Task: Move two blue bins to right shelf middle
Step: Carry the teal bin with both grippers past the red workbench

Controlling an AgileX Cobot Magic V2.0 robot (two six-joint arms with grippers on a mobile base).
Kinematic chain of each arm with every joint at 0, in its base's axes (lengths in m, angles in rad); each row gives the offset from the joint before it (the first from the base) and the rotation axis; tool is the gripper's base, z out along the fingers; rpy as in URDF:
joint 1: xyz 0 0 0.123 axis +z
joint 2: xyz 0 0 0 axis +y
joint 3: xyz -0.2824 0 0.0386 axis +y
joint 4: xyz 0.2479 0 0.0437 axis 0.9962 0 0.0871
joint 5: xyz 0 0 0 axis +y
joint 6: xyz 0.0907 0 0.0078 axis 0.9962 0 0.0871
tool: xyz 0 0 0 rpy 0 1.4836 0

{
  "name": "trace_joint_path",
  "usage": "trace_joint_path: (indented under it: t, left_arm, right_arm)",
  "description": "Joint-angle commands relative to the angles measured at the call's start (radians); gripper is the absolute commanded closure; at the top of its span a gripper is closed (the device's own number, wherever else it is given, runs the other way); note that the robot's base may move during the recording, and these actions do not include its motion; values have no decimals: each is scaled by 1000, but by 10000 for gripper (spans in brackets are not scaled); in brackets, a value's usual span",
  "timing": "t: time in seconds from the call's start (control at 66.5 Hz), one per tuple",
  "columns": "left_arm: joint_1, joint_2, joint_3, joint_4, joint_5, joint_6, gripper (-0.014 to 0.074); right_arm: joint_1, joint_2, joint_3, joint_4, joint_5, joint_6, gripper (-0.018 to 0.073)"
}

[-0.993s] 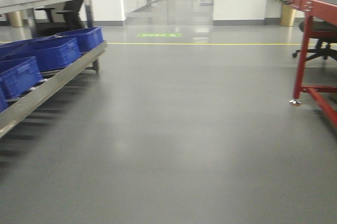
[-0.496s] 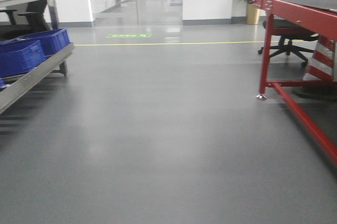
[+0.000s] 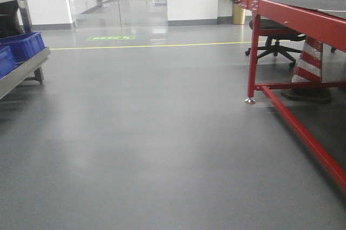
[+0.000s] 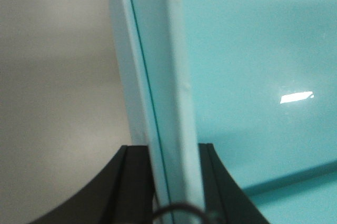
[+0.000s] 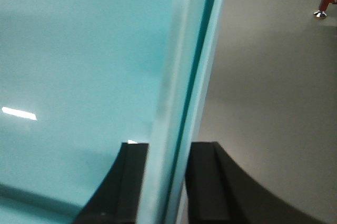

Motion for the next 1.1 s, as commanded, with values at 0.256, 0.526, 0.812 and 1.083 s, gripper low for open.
trace_joint_path:
  t: [0.256, 0.526, 0.812, 1.083]
  left_arm:
    - [-5, -26, -23, -53, -73, 18, 707]
    - [-5, -26, -23, -53, -73, 18, 707]
    - [-5, -26, -23, -53, -73, 18, 707]
    - [-5, -26, -23, -53, -73, 18, 707]
  right_arm:
    - [-7, -11, -13, -23, -78, -2, 713]
    - [-7, -11, -13, -23, -78, -2, 713]
    - [-7, -11, -13, -23, -78, -2, 713]
    - [-7, -11, -13, -23, -78, -2, 713]
